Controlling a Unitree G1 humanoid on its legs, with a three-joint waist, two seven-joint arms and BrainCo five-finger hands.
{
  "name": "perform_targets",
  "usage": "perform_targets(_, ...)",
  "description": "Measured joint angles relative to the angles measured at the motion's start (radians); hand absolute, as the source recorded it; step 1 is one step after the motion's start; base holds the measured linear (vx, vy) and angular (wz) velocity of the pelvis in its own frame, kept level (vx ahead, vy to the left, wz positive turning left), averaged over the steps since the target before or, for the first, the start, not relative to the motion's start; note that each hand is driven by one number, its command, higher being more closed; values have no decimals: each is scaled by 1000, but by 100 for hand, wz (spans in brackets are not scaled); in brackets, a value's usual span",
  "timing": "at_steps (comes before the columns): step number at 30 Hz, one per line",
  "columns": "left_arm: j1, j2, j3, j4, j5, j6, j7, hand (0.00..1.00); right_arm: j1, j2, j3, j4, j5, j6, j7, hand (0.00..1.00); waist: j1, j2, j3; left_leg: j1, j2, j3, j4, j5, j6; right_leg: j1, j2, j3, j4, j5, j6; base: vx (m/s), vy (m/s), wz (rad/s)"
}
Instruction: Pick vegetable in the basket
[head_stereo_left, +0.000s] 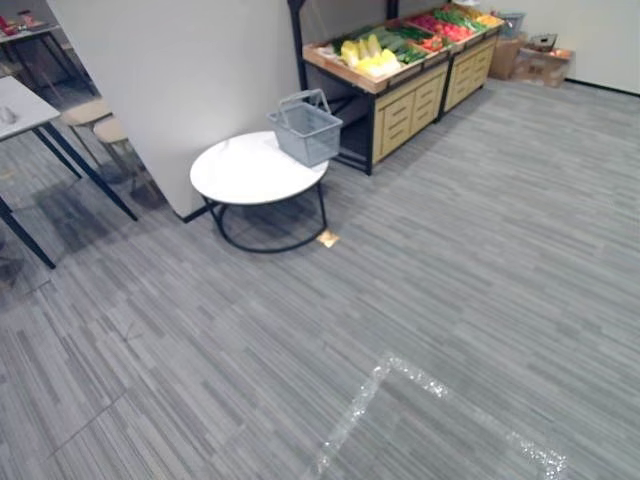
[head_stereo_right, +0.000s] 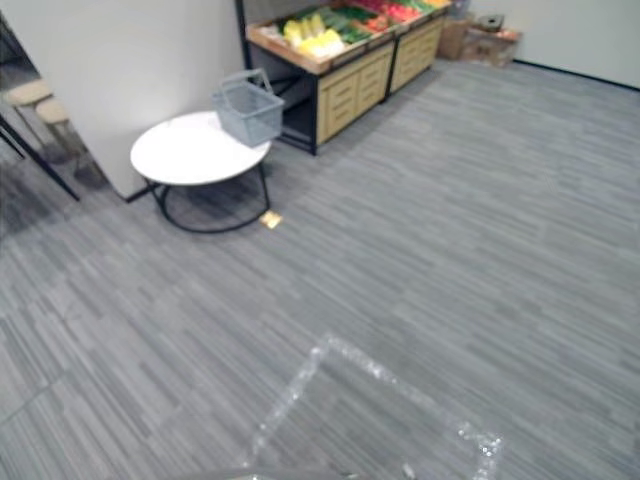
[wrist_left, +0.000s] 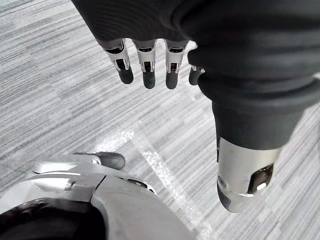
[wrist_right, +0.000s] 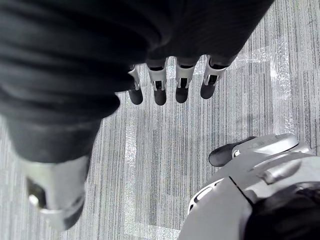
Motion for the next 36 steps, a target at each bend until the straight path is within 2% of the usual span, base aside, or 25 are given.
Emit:
perform_targets(1, 0, 0, 0, 0, 0, -4, -1, 0, -4, 1, 0, 0, 0, 0, 0, 0, -1, 12, -2, 8, 0, 1, 1, -2, -3, 10, 0, 0, -4, -1, 1, 0, 0, 0)
perform_targets(2, -1, 0, -1, 0, 1, -4, 0, 0, -8, 1, 0, 0, -1, 0, 0, 0, -1, 0, 5, 8, 0, 3, 0, -3, -4, 11, 0, 1, -7, -1, 3, -15, -19, -3)
perform_targets(4, -3, 1, -1, 0, 1, -5, -1, 0, -11, 0, 0, 0, -2, 0, 0, 0, -1, 8, 3, 7, 0, 4, 0, -3, -4, 9, 1, 1, -8, -2, 4, 0, 0, 0)
perform_targets(5, -3, 1, -1, -1, 1, -5, -1, 0, -12, 0, 0, 0, -3, 0, 0, 0, -1, 1, 8, 7, 2, 4, 0, -3, -4, 9, 2, 1, -8, -4, 7, 0, 0, 0)
perform_targets(6, -3, 1, -1, -1, 0, -5, -1, 0, -12, 0, 0, 0, -3, 0, 0, 0, -1, 11, 2, 8, 2, 5, 0, -3, -4, 10, 2, 1, -8, -5, 8, -24, -30, -1)
perform_targets(7, -3, 1, -1, -1, 0, -5, -1, 0, -12, 0, 0, -1, -3, 0, 0, 0, -1, 0, 9, 8, 3, 5, 0, -3, -4, 9, 4, 2, -9, -5, 8, 0, 0, 0)
perform_targets(8, -3, 1, -2, -1, 1, -5, -1, 0, -13, 0, 0, -1, -3, 0, 0, 0, -1, 7, 5, 8, 5, 6, 0, -3, -4, 10, 5, 3, -9, -5, 8, -29, -36, -4)
perform_targets(10, -4, 1, -2, -1, 7, -5, -1, 0, -13, 0, 0, -1, -3, 0, 1, 0, -1, 2, 9, 9, 8, 10, -1, -3, -4, 9, 8, 6, -9, -1, 3, -26, -35, -6)
perform_targets(11, -4, 1, -4, -1, 7, -5, -1, 0, -13, 0, 0, -1, -3, 0, 1, 0, -1, 10, 4, 11, 10, 13, -1, -3, -4, 10, 10, 7, -10, -1, 3, -28, -42, -7)
perform_targets(12, -4, 1, -5, -1, 7, -6, -1, 0, -13, 0, 1, -1, -3, 0, 1, 0, -1, 0, 10, 13, 11, 15, -2, -3, -4, 10, 11, 9, -10, -1, 2, -21, -35, -6)
perform_targets(14, -4, 1, -7, -1, 7, -7, -1, 0, -14, -1, 1, -1, -4, -1, 0, 0, -1, 8, 7, 18, 12, 20, -3, -3, -5, 14, 13, 11, -12, -1, 2, -23, -31, -6)
perform_targets(15, -4, 3, -17, -2, 8, -10, 0, 0, -14, -1, 2, -1, -5, -2, 0, 0, -1, 2, 11, 19, 13, 22, -4, -3, -5, 14, 13, 13, -12, -1, 2, -24, -28, -5)
perform_targets(21, -4, 8, -36, -2, 16, -18, 0, 0, -17, -4, 11, -3, -41, -12, -1, 0, -1, 4, 9, 22, 12, 30, -10, -4, -5, 13, 14, 21, -15, 0, 2, -16, -17, -4)
perform_targets(36, -4, 8, -34, -2, 2, -18, 0, 0, -17, -7, 20, -3, -42, -13, 3, 0, 0, 1, 11, 20, 12, 27, -5, -9, -13, 16, 14, 17, -18, -1, 2, -12, -9, 1)
